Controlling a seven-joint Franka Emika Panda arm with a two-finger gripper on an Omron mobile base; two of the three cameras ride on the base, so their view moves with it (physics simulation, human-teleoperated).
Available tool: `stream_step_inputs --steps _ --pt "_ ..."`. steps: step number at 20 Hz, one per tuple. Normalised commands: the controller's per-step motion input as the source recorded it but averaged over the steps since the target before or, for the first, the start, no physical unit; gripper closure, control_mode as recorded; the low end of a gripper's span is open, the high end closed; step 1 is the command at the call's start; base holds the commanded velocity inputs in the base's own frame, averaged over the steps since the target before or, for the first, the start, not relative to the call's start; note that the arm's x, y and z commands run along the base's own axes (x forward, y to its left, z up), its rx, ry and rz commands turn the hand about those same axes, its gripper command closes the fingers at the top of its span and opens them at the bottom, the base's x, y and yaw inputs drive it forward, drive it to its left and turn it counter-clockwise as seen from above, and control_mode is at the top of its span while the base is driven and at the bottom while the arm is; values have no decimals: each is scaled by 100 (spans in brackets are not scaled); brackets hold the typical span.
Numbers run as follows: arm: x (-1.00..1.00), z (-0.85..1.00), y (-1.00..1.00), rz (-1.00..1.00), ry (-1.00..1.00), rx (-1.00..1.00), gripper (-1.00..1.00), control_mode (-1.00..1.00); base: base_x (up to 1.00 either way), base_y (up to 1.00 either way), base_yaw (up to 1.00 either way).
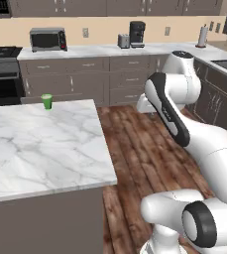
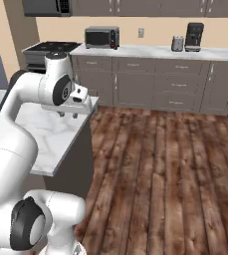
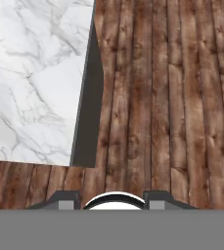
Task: Pick up the straw from the left drawer and put it inside the smoothie cup.
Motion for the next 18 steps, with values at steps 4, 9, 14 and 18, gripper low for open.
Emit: stream_step_inputs --steps 4,9,14,18 --pt "0 0 0 0 0 0 -100 100 0 -14 11" --pt "0 0 0 0 0 0 -100 100 0 -91 49" --pt "0 0 0 0 0 0 -100 100 6 -100 54" --pt "0 0 0 0 0 0 -100 100 23 -100 51"
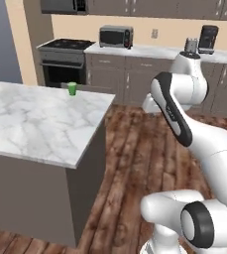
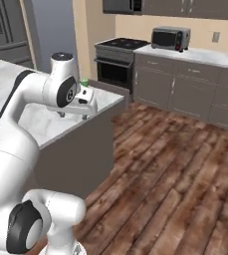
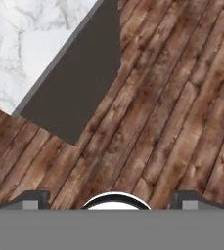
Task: Pick up the straw from the left drawer and put it inside the smoothie cup.
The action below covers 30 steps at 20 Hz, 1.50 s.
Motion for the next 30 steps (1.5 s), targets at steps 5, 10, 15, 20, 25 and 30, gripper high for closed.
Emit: stream_step_inputs --steps 5,10,15,20,25,30 --pt "0 0 0 0 0 0 -100 100 64 -93 48" --pt "0 0 0 0 0 0 -100 100 90 -76 47" --pt "0 0 0 0 0 0 -100 100 84 -74 32" --pt "0 0 0 0 0 0 -100 100 64 -100 37" --pt "0 0 0 0 0 0 -100 100 70 -79 38" --pt "0 0 0 0 0 0 -100 100 65 -79 42"
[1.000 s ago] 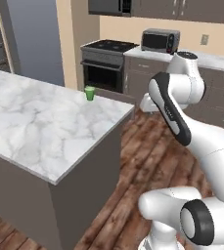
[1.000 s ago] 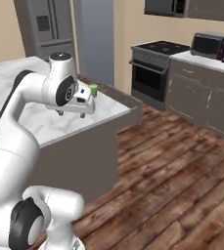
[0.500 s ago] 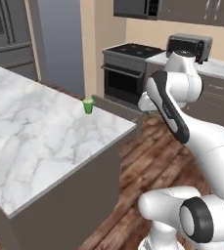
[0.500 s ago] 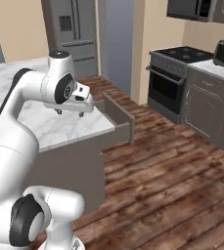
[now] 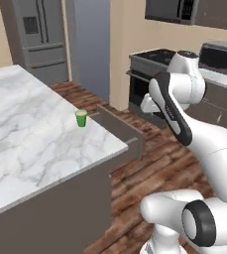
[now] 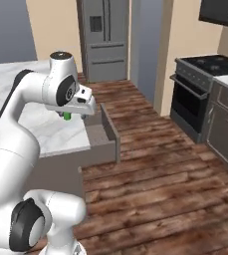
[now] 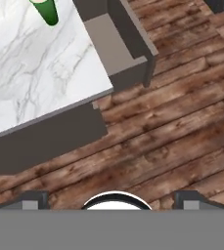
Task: Pick up the straw from the left drawer and put it inside the smoothie cup.
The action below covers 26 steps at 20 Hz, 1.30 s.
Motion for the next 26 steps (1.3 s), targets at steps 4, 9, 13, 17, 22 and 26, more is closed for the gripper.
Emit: stream_step_inputs --steps 4,9,13,17,22,26 --pt "0 0 0 0 0 0 -100 100 64 -52 44" --pt "0 0 0 0 0 0 -100 100 68 -32 44" --pt "0 0 0 0 0 0 -100 100 62 -33 43" --pt "0 0 0 0 0 0 -100 100 67 -31 41" --pt "0 0 0 0 0 0 -100 100 52 -32 28" --pt "0 0 0 0 0 0 -100 100 28 -36 18"
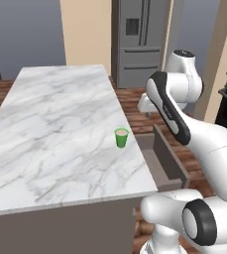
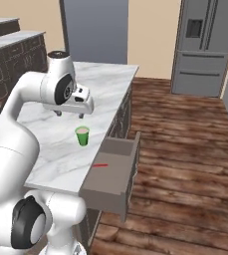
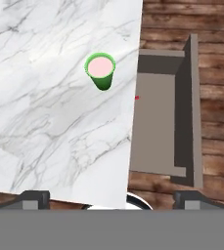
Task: Pick up the straw from the left drawer and put it inside the smoothie cup.
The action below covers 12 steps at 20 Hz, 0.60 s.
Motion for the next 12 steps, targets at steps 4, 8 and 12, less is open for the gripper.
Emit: stream_step_inputs --steps 4,8,12 --pt "0 0 0 0 0 0 -100 100 19 -36 9" --pt "0 0 0 0 0 0 -100 100 20 -29 1" --pt "0 0 0 0 0 0 -100 100 16 -14 0"
